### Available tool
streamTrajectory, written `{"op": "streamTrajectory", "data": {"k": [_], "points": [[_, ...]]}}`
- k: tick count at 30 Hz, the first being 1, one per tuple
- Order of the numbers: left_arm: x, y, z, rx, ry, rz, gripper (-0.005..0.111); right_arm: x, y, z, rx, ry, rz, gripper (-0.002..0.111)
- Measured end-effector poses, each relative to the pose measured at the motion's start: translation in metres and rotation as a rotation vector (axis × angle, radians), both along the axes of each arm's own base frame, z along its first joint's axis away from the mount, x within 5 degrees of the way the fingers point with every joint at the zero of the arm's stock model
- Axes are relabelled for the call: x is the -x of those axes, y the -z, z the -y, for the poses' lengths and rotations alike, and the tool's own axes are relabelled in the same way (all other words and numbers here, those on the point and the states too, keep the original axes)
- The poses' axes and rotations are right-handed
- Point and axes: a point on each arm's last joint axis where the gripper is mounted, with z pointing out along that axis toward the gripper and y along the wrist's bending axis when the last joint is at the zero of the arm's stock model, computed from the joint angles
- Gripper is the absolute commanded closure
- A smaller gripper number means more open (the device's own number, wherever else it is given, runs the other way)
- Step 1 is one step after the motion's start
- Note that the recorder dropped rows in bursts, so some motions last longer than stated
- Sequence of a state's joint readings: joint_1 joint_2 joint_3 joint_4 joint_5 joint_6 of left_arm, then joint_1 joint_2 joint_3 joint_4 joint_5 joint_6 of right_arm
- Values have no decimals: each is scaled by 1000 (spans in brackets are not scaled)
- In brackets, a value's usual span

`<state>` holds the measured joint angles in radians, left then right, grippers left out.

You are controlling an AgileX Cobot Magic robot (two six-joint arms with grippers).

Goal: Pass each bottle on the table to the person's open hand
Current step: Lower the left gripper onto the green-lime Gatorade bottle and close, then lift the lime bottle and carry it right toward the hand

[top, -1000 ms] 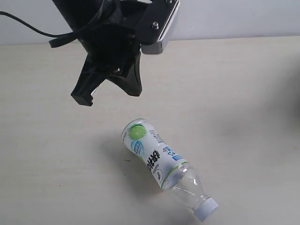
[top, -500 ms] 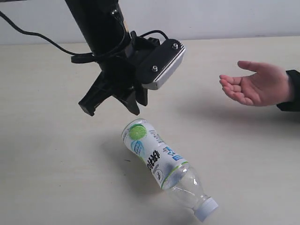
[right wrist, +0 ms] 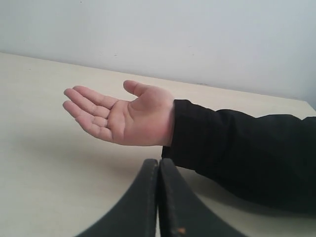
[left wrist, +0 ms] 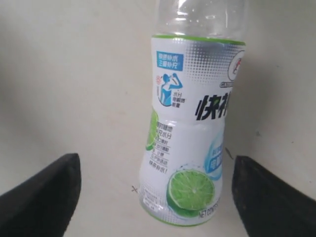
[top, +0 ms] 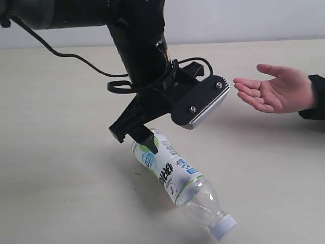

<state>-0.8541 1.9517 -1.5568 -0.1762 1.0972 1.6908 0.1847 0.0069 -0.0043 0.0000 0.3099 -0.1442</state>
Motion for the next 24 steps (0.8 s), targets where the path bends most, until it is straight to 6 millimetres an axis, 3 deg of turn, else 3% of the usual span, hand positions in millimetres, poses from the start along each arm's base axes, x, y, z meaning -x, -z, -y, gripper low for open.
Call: {"op": "streamTrajectory", "data": {"k": [14,16,24], "points": [[10,47,-4,-12,-23,13,25,0,0,0,0,0,0,108],[13,50,-2,-2,-21,14,17,0,0,0,0,0,0,108],[13,59,3,21,-53,-6,16,0,0,0,0,0,0,108]]}}
